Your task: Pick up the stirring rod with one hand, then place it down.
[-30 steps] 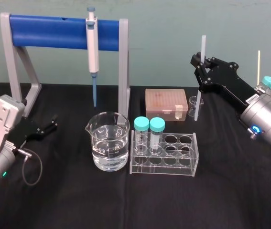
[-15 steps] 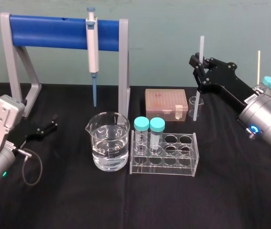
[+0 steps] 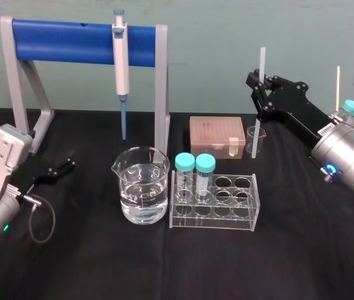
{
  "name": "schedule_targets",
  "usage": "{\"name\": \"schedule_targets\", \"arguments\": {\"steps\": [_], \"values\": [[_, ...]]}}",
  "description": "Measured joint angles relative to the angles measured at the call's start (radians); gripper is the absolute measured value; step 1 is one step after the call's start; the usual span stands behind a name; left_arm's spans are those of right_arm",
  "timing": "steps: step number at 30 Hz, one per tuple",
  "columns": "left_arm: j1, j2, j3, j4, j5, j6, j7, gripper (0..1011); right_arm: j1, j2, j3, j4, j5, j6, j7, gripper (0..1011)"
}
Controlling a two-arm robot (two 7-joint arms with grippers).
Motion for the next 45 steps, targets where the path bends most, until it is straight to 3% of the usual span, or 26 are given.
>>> {"name": "schedule_targets", "arguments": {"steps": [45], "values": [[0.000, 0.000, 0.000, 0.000, 0.000, 0.000, 0.000, 1000, -0.020, 0.011, 0.007, -0.028, 0.006, 0.000, 0.000, 78]]}}
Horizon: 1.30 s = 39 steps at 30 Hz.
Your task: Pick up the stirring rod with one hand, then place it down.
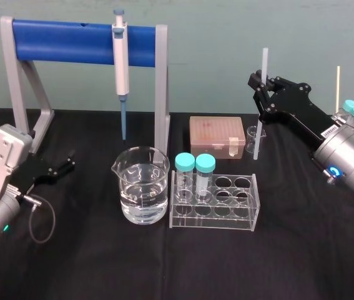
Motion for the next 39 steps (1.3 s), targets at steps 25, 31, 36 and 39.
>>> {"name": "schedule_targets", "arguments": {"steps": [25, 31, 36, 39], "values": [[0.000, 0.000, 0.000, 0.000, 0.000, 0.000, 0.000, 1000, -0.002, -0.001, -0.004, -0.001, 0.002, 0.001, 0.000, 78], [0.000, 0.000, 0.000, 0.000, 0.000, 0.000, 0.000, 1000, -0.005, -0.001, -0.013, 0.006, -0.001, 0.002, 0.001, 79], [0.000, 0.000, 0.000, 0.000, 0.000, 0.000, 0.000, 1001, -0.015, 0.000, -0.025, 0.015, -0.011, 0.009, 0.001, 79], [0.000, 0.000, 0.000, 0.000, 0.000, 0.000, 0.000, 1000, -0.019, -0.001, -0.031, 0.023, -0.016, 0.011, 0.001, 78]]}}
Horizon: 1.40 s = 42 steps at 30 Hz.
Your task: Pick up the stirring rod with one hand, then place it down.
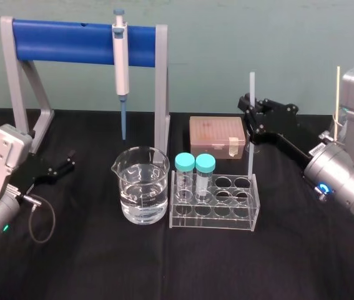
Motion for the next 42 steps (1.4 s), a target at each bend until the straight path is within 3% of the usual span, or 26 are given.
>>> {"name": "schedule_targets", "arguments": {"steps": [27, 42], "values": [[0.000, 0.000, 0.000, 0.000, 0.000, 0.000, 0.000, 1000, 0.019, -0.050, -0.017, 0.106, -0.015, -0.049, 0.013, 78], [0.000, 0.000, 0.000, 0.000, 0.000, 0.000, 0.000, 1000, 0.040, -0.077, -0.032, 0.182, -0.057, -0.097, 0.021, 78]]}}
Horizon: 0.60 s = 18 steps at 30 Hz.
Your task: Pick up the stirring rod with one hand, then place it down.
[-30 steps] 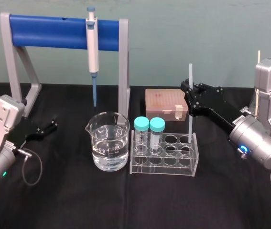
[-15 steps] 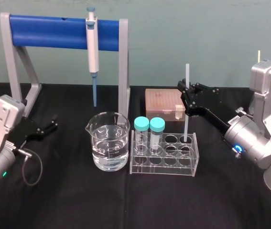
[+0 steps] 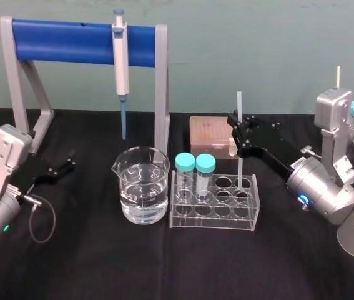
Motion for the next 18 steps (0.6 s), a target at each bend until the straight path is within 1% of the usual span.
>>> {"name": "schedule_targets", "arguments": {"steps": [11, 18], "values": [[0.000, 0.000, 0.000, 0.000, 0.000, 0.000, 0.000, 1000, 0.010, -0.015, -0.003, 0.033, -0.010, 0.006, 0.005, 78], [0.000, 0.000, 0.000, 0.000, 0.000, 0.000, 0.000, 1000, 0.011, -0.020, -0.005, 0.040, -0.011, 0.012, 0.006, 78]]}}
